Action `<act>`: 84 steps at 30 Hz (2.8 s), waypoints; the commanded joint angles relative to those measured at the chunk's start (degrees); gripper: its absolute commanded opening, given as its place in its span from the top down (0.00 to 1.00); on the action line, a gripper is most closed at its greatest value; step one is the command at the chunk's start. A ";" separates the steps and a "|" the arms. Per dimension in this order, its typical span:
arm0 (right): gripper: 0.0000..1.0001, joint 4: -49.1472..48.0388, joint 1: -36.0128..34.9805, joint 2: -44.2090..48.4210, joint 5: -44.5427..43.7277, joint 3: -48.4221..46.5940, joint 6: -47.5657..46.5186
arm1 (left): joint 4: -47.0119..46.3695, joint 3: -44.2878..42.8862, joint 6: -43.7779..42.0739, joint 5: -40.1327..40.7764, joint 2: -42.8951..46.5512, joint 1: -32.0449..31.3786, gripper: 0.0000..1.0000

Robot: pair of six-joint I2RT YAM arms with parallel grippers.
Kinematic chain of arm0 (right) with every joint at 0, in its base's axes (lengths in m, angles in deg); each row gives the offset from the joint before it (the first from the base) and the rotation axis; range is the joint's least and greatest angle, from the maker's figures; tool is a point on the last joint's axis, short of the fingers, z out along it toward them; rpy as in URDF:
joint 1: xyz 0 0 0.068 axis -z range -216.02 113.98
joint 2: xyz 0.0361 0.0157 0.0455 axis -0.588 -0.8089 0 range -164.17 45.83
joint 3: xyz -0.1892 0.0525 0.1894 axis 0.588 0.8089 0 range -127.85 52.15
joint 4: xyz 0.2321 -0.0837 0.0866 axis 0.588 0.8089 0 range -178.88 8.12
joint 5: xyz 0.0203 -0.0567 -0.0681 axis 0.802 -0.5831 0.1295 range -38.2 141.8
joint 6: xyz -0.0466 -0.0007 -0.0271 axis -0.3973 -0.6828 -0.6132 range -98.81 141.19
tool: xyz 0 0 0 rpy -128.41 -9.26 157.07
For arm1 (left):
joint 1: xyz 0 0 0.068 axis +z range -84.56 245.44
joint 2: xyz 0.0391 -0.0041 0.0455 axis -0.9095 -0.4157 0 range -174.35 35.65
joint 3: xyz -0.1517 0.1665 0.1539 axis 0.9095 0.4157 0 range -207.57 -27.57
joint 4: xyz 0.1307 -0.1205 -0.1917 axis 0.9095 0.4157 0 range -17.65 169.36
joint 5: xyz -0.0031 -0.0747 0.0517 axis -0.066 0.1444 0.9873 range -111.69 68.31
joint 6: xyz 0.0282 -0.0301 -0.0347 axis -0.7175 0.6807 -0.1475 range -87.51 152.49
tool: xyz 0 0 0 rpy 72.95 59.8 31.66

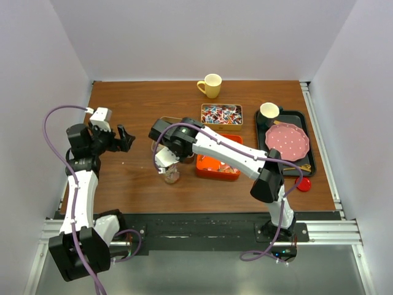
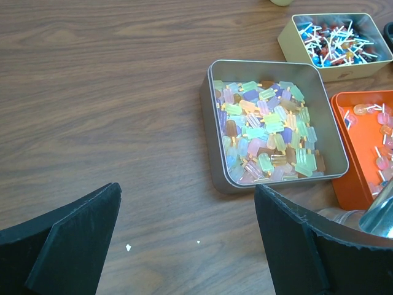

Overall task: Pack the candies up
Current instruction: Place the fake candies in the packing bottle, then move the storage box to the center of the board.

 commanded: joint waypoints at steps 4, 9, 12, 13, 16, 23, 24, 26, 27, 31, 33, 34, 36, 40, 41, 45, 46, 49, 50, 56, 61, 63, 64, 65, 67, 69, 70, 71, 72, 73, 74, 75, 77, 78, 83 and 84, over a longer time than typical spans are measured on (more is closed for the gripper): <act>1.00 4.55 -0.74 2.68 -3.35 -2.10 -2.04 | -4.06 0.81 2.52 -2.54 -1.00 0.51 0.05; 1.00 -0.63 0.49 6.10 -0.72 -2.72 0.33 | -4.42 -2.86 3.66 -2.98 -9.43 -1.15 0.07; 1.00 -4.67 3.47 8.39 3.41 -2.37 5.86 | -2.84 -7.43 2.35 -2.10 -16.19 -4.30 0.09; 1.00 -6.94 4.52 9.00 4.20 -1.32 7.53 | -2.48 -8.58 2.00 -1.41 -17.78 -5.11 0.10; 1.00 -10.91 9.01 10.77 5.62 1.92 12.72 | -1.60 -12.54 1.29 -0.17 -23.93 -8.80 0.11; 1.00 -14.08 18.49 11.91 8.51 7.47 20.63 | 0.07 -19.31 2.52 1.84 -38.07 -13.20 0.16; 1.00 -14.43 19.12 12.09 8.86 8.00 21.16 | 0.24 -20.36 2.61 2.03 -39.23 -13.72 0.17; 1.00 -15.40 20.61 12.09 9.65 9.58 22.74 | 0.51 -21.51 2.52 2.38 -41.94 -14.51 0.20; 1.00 -15.67 21.05 12.09 10.01 10.02 23.27 | 0.60 -22.39 2.34 2.12 -42.74 -15.30 0.22; 1.00 -15.58 22.37 10.86 11.50 10.99 25.03 | 1.65 -23.62 0.50 1.15 -45.12 -18.47 0.33; 1.00 -15.49 22.90 10.42 12.47 10.99 25.12 | 2.62 -23.36 -0.12 1.06 -45.30 -19.70 0.37; 1.00 -15.67 22.99 10.16 12.56 10.91 24.95 | 2.79 -22.93 -0.20 0.80 -45.04 -20.05 0.39; 1.00 -15.84 23.08 9.37 13.35 10.91 25.03 | 2.97 -20.82 -0.21 0.71 -43.37 -21.11 0.41; 1.00 -16.37 23.25 7.78 14.23 10.47 25.03 | 2.62 -16.78 0.67 0.36 -40.65 -22.95 0.46; 1.00 -16.37 23.17 7.17 14.40 10.38 25.21 | 2.44 -15.46 1.02 0.45 -40.12 -23.65 0.46; 1.00 -16.28 23.17 5.76 15.63 9.50 25.65 | 2.18 -12.21 1.03 0.71 -38.10 -25.15 0.49; 1.00 -16.28 23.17 5.67 15.81 9.41 25.82 | 2.09 -11.59 0.94 0.45 -37.31 -25.41 0.49; 1.00 -16.20 23.25 4.88 16.16 9.24 26.17 | 1.48 -9.30 0.85 -0.34 -36.08 -26.38 0.51; 1.00 -16.20 23.25 4.71 16.25 9.06 26.26 | 1.30 -8.60 0.67 -0.60 -35.81 -26.99 0.51; 1.00 -15.76 23.17 5.05 16.08 9.32 25.83 | 0.07 -6.58 1.28 -1.14 -34.32 -28.23 0.53; 1.00 -15.84 23.17 6.98 16.34 12.13 24.34 | 5.14 -11.21 0.60 4.31 -30.90 -27.44 0.36; 1.00 -16.89 23.17 8.12 18.00 14.05 24.07 | 7.35 -13.68 -0.29 3.44 -29.75 -26.04 0.29; 1.00 -17.51 23.25 8.83 18.70 14.76 24.33 | 8.41 -15.43 -0.29 1.96 -28.61 -23.86 0.28; 1.00 -18.38 23.17 10.49 19.67 15.64 24.50 | 8.68 -16.06 -1.77 0.11 -27.99 -22.70 0.27; 1.00 -21.11 23.17 12.17 22.48 18.72 24.51 | 8.77 -17.81 -1.88 -4.98 -27.11 -19.55 0.25; 1.00 -24.10 23.17 14.19 25.02 21.43 23.98 | 7.02 -18.00 -1.35 -16.00 -27.63 -17.60 0.23; 1.00 -25.06 23.25 14.54 25.21 21.89 23.98 | 4.66 -18.26 1.17 -19.47 -28.24 -16.38 0.23; 1.00 -25.42 23.17 14.55 25.74 21.98 23.98 | 3.51 -18.53 2.51 -22.64 -29.12 -16.19 0.23; 1.00 -25.25 23.17 14.46 27.31 21.28 23.80 | 2.54 -18.79 4.00 -28.06 -31.30 -16.10 0.23; 1.00 -25.07 23.08 14.20 27.76 20.67 23.80 | 0.36 -19.31 7.75 -30.47 -32.54 -16.10 0.23; 1.00 -24.46 23.08 13.94 28.29 20.14 23.63 | -2.10 -18.97 10.66 -32.93 -33.51 -16.27 0.23; 1.00 -23.94 22.64 13.50 28.47 19.44 22.58 | -5.09 -18.45 13.74 -35.56 -34.66 -16.28 0.24; 1.00 -24.10 22.03 13.49 27.85 19.60 21.78 | -12.47 -17.04 19.21 -36.55 -35.19 -16.71 0.25; 1.00 -24.54 21.76 13.84 28.03 20.39 21.35 | -13.54 -16.77 19.74 -36.99 -35.63 -16.80 0.25; 1.00 -25.24 20.27 14.02 28.47 21.27 20.38 | -21.10 -15.63 27.64 -38.05 -37.74 -16.98 0.27; 1.00 -25.60 19.66 14.11 28.47 21.45 20.37 | -23.46 -15.28 28.70 -38.05 -38.35 -17.07 0.28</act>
